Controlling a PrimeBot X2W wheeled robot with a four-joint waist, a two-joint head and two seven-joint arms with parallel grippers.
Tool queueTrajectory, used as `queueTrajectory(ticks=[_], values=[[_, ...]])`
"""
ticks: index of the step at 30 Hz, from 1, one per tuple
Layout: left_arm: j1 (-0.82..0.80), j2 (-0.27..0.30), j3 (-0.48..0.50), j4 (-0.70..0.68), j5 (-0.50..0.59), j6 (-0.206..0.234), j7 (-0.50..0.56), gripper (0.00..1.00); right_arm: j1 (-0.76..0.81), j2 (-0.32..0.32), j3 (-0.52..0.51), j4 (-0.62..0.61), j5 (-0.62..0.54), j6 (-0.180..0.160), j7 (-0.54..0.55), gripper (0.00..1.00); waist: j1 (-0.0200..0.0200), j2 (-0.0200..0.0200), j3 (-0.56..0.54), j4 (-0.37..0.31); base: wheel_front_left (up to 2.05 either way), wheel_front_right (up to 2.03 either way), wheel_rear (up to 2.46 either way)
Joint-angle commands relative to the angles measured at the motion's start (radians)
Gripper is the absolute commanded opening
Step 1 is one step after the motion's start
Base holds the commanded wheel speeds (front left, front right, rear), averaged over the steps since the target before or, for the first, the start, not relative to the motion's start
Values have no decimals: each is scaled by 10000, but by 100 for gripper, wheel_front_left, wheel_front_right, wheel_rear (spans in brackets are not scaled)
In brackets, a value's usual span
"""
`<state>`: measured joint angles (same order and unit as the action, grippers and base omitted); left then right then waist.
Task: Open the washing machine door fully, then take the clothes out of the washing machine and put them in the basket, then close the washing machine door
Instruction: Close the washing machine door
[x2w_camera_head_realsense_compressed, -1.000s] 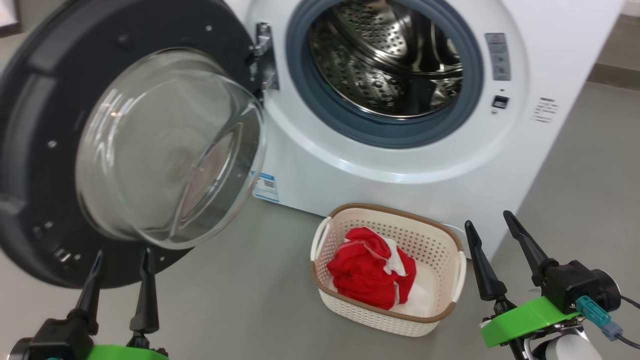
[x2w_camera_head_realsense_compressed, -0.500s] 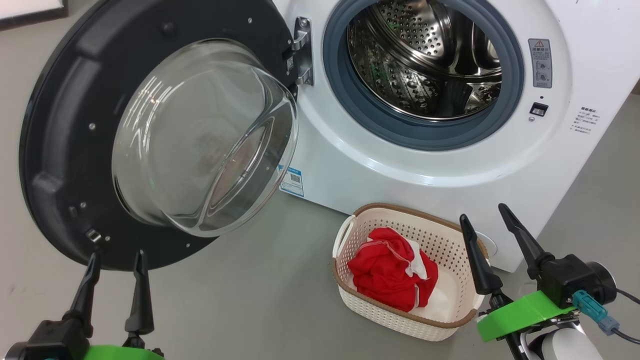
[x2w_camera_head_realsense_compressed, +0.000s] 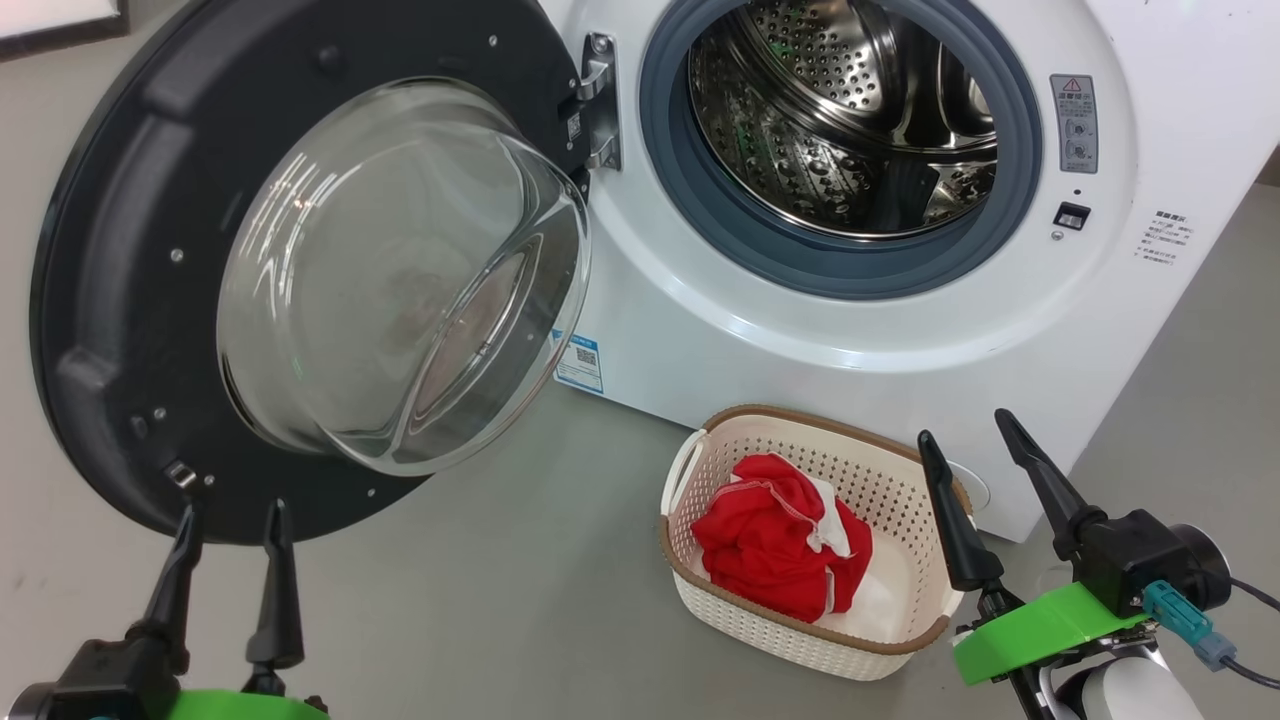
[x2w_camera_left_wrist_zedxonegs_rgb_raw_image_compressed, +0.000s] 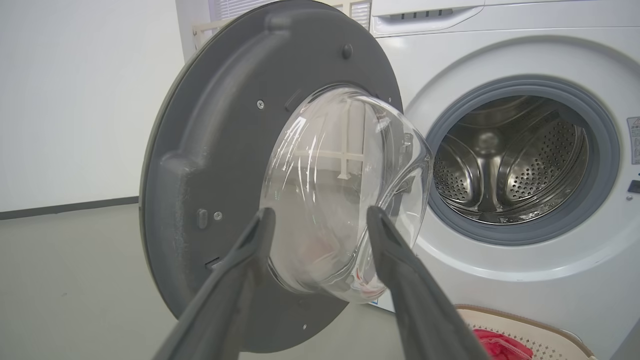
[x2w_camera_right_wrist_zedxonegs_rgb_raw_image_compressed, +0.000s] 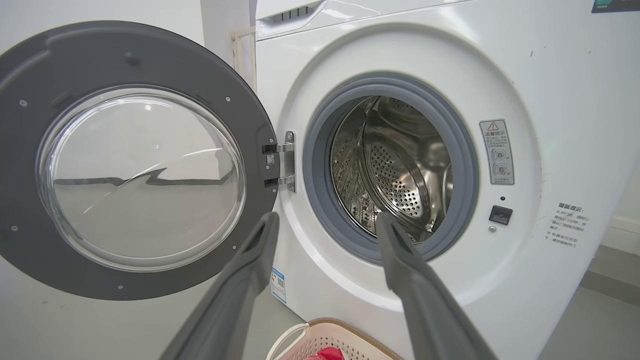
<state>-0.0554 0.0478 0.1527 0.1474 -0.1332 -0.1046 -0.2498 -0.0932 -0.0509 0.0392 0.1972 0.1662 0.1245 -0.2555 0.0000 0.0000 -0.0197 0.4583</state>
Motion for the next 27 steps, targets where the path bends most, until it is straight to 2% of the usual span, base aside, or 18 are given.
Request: queueTrajectory(ticks=[1,2,11,18,23,27], values=[[-170,94,339,-307,103,95,-120,34,-416,-64,206,-216,-13,62,-63,100,0,0,1,-14,0,0,0],[-158,96,336,-324,141,105,-120,0,-416,-69,205,-216,-13,62,-63,100,0,0,9,-22,0,0,0],[-879,147,684,-867,105,271,-120,0,-468,-168,264,-185,-5,62,-63,100,0,0,226,-46,0,0,0],[-2790,817,1424,-981,167,546,-120,0,-639,-342,377,-156,-25,62,-63,100,0,0,522,-71,0,0,0],[-4534,1358,2034,-311,-111,581,-120,0,-821,-436,535,-94,-15,62,-63,100,0,0,694,-237,0,0,0],[-5836,1715,2588,909,-568,518,-120,0,-956,-474,702,-16,3,62,-63,100,0,0,799,-475,0,0,0]])
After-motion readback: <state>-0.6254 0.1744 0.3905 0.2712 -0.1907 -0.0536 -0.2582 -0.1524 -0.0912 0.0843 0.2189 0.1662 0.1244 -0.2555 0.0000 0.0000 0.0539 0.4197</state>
